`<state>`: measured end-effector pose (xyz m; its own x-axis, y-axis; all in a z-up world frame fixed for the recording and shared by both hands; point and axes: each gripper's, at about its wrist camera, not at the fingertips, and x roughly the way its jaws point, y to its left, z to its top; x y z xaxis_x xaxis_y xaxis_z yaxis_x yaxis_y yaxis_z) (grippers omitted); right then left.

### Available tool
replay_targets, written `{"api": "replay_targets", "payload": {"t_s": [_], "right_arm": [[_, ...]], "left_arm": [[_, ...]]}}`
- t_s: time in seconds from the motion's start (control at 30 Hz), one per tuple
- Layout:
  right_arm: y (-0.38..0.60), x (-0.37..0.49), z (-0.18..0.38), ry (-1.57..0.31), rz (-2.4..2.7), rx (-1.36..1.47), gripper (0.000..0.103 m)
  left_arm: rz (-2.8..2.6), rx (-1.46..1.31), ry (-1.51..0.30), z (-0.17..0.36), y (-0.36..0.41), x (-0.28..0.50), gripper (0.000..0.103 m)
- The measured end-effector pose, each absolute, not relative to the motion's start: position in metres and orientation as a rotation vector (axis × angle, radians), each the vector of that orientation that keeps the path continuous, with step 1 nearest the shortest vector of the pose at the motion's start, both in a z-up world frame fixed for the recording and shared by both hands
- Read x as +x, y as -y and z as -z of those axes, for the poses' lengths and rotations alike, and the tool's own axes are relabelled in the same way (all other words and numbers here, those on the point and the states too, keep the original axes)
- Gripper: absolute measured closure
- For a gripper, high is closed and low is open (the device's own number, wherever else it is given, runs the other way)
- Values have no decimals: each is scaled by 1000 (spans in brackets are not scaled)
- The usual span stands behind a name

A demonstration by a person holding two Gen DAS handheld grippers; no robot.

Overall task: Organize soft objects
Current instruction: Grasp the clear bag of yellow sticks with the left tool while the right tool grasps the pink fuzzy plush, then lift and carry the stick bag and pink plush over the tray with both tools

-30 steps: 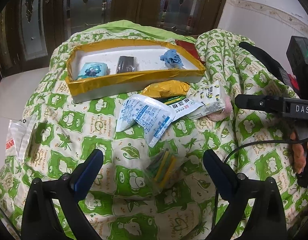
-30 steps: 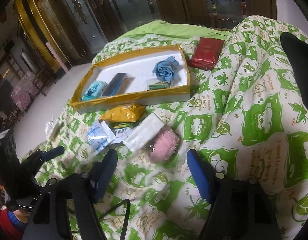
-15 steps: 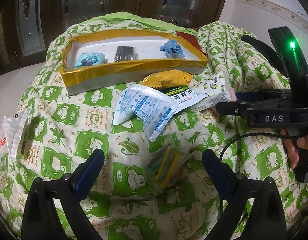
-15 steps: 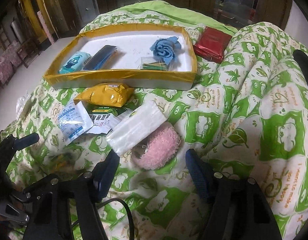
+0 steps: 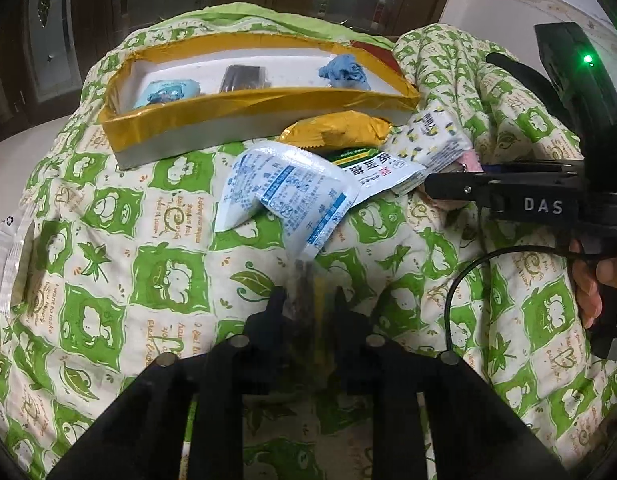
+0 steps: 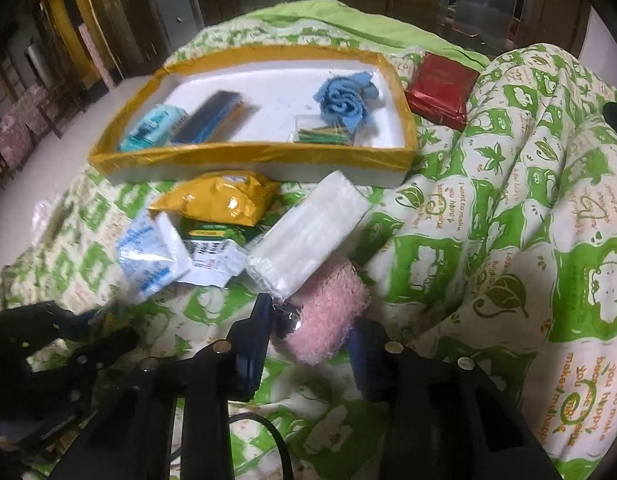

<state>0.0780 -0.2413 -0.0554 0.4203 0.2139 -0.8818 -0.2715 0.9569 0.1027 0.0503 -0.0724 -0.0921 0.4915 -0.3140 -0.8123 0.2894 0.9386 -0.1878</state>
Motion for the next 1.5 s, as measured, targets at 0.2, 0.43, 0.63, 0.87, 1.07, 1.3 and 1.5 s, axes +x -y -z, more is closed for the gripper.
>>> {"api": "replay_targets", "payload": {"t_s": [0.2,0.43,0.63,0.87,1.07,1.3,1.5], "right_arm": [[244,65,45,-1061,-378,2,65],[236,55,45,-1052,-413,-2,65],[233,54,46,-1049,-428,2,65],[230,49,43,-1023,-454,8,65],[228,45,37,-988,-492,23,65],[221,37,30,-949,-555,36,65],[214,31,22,-907,-606,44,65]], "left_arm": [[379,-71,-960,83,67,48,83],[377,-77,-962,83,66,49,83],[369,-78,-962,83,65,49,83],[365,-85,-950,80,64,48,83],[355,-112,-926,74,56,47,83],[348,-129,-908,68,52,47,83],[331,-163,-881,61,43,46,83]]}}
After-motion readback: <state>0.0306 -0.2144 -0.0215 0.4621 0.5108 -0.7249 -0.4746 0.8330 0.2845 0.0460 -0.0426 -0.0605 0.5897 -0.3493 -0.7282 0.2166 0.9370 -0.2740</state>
